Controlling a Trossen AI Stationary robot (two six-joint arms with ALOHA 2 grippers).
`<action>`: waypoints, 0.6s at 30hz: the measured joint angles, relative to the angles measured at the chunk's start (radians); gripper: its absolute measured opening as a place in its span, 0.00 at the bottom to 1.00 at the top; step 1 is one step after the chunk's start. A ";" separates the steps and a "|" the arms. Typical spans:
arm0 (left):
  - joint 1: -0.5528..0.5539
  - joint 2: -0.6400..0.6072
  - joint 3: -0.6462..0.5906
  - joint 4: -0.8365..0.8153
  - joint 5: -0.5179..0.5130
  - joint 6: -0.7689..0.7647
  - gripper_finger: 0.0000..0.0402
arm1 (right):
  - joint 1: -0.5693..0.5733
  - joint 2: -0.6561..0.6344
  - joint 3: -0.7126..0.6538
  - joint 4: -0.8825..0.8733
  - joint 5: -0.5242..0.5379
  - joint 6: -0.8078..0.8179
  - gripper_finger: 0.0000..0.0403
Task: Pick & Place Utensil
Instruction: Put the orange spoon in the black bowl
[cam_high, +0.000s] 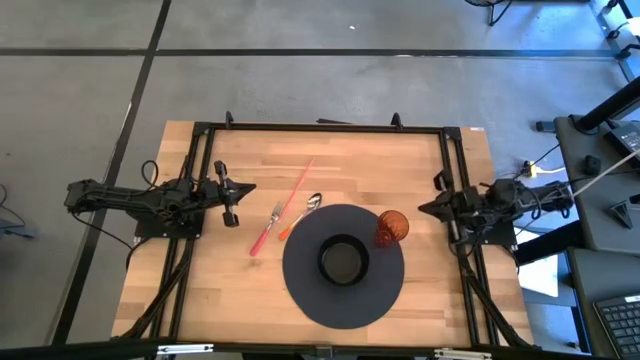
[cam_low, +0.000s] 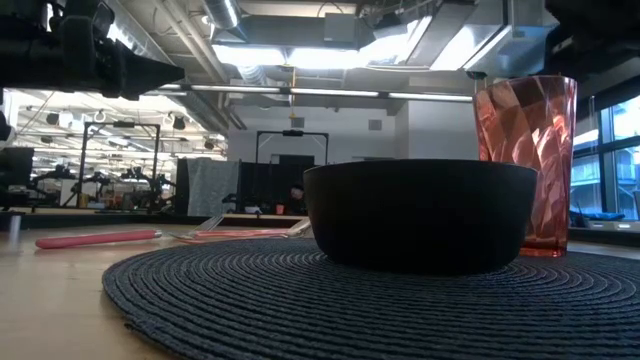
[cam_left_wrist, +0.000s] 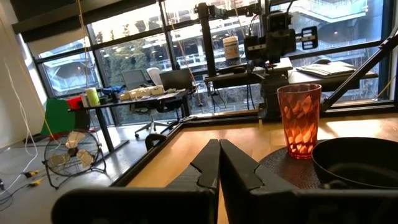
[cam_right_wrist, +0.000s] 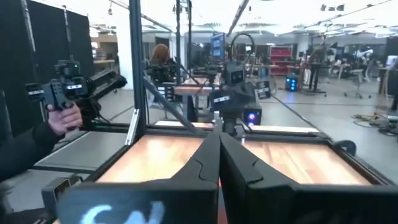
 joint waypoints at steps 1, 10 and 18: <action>0.000 0.000 0.000 0.000 0.000 0.000 0.00 | -0.006 0.000 -0.011 0.011 -0.015 0.006 0.00; 0.000 0.000 0.000 0.000 0.000 0.001 0.00 | -0.022 -0.002 -0.065 0.043 -0.042 -0.009 0.00; 0.000 0.000 0.000 0.000 0.000 0.001 0.00 | -0.022 -0.001 -0.065 -0.019 -0.071 0.027 0.01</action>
